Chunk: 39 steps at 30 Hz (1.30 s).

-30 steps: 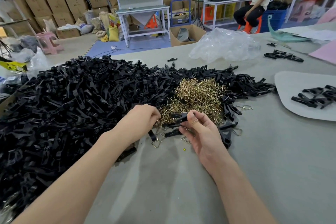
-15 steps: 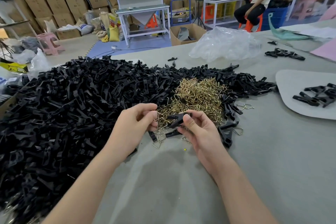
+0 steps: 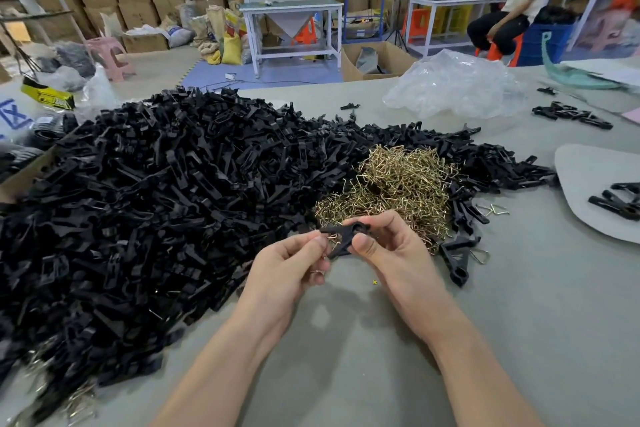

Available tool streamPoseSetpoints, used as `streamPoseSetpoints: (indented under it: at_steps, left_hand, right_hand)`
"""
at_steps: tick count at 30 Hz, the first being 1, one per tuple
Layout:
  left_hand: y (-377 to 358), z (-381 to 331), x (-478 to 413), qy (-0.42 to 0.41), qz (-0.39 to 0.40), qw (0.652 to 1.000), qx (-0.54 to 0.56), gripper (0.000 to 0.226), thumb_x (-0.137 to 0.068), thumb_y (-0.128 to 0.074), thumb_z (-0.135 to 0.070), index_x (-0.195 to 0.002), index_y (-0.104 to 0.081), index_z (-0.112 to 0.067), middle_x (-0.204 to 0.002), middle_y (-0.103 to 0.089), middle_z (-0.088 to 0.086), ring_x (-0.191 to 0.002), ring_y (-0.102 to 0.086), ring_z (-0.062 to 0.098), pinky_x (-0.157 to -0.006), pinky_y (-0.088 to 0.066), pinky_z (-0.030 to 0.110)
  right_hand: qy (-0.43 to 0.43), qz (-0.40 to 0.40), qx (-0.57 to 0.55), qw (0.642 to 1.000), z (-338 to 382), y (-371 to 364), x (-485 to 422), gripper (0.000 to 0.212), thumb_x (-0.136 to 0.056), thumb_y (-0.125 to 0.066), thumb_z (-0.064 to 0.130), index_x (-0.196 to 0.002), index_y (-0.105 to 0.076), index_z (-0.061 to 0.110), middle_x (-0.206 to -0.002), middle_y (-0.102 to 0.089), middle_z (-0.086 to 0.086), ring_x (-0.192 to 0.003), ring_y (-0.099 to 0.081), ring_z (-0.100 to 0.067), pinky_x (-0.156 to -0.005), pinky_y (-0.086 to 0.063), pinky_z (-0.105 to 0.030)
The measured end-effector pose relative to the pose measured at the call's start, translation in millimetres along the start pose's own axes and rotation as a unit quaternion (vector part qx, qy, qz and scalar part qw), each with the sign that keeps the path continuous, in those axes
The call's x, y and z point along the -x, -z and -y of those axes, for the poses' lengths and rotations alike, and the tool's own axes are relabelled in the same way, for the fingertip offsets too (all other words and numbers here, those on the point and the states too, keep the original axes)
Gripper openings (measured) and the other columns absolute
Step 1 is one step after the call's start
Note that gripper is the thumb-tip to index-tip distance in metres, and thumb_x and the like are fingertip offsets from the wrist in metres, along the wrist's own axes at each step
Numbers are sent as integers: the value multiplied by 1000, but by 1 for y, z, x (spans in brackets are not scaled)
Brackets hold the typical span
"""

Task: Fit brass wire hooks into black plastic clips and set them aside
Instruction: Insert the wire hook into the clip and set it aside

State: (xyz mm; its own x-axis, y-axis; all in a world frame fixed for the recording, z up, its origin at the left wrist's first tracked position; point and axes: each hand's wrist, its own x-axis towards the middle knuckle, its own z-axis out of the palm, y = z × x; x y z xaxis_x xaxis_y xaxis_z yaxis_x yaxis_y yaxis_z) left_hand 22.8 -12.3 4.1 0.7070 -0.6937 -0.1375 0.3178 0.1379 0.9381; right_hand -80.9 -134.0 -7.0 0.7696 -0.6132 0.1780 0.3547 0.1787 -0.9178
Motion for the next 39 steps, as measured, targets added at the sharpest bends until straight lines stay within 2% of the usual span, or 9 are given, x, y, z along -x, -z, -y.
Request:
streamPoseSetpoints:
  at_steps: [6,14,21,26,30,32,35,37,39]
  left_hand:
    - [3,1,1,6,-2,1000,0,17,-90,-69,-12,-83,-82,-21,-81,-73,2,-63,-62,8,-56,-48,17]
    - [0,9,-2,-27,-28,999,9,32,-91,-69,-7,-119,-57,-16,-75,-71,5,-63,-65,13,-72,-54,27]
    - [-6,17,3,-48,-92,994,-43,14,-94,-66,-12,-109,-68,-9,-79,-76,1,-62,-62,6,-64,-52,16]
    - [-16,17,11,-81,-57,979,-178,10,-93,-64,-39,-101,-68,-35,-93,-71,-24,-87,-62,-14,-77,-44,4]
    - [-17,13,12,-72,10,974,-215,18,-78,-68,-53,-67,-56,-61,-92,-54,-13,-86,-51,1,-78,-41,20]
    - [-10,13,10,-67,13,976,-208,11,-75,-70,-52,-79,-60,-56,-99,-55,-13,-92,-52,1,-83,-41,21]
    - [1,14,5,-34,40,974,-222,58,-77,-77,-46,-130,-58,-33,-124,-65,-15,-114,-59,-4,-104,-44,21]
    - [4,12,4,-34,58,972,-225,40,-82,-78,-37,-118,-62,-35,-114,-72,-16,-109,-64,-3,-94,-47,14]
    - [4,11,5,-34,50,973,-223,48,-73,-76,-46,-116,-59,-35,-105,-74,-16,-100,-67,-3,-85,-49,11]
  right_hand:
    - [9,-6,45,999,-1,-2,1,16,-77,-80,26,-89,-72,32,-106,-74,-13,-96,-68,-20,-97,-54,-40]
    - [5,-11,67,998,1,1,4,14,-76,-78,28,-87,-70,33,-104,-76,-3,-96,-69,-15,-91,-56,-31]
    - [40,-26,161,986,-3,-2,3,22,-84,-77,3,-91,-62,17,-104,-76,5,-95,-71,-9,-86,-51,-18]
    - [55,-19,221,973,-9,-5,6,34,-85,-74,0,-89,-69,33,-101,-75,14,-96,-71,-5,-83,-53,-17]
    - [107,-23,331,937,-13,-6,8,29,-90,-71,4,-97,-69,32,-101,-72,21,-96,-70,-3,-84,-55,-20]
    - [117,-26,353,928,-14,-7,9,25,-90,-73,6,-97,-69,29,-104,-70,25,-97,-69,0,-84,-54,-19]
    - [122,-20,362,924,-13,-8,11,23,-87,-75,4,-95,-69,25,-107,-69,24,-100,-68,0,-87,-54,-21]
    - [132,-10,370,920,-13,-9,12,25,-84,-75,0,-94,-68,22,-106,-70,22,-101,-68,0,-88,-54,-23]
    - [154,3,381,912,-14,-11,13,24,-82,-76,-2,-93,-69,19,-102,-72,17,-101,-67,1,-87,-54,-23]
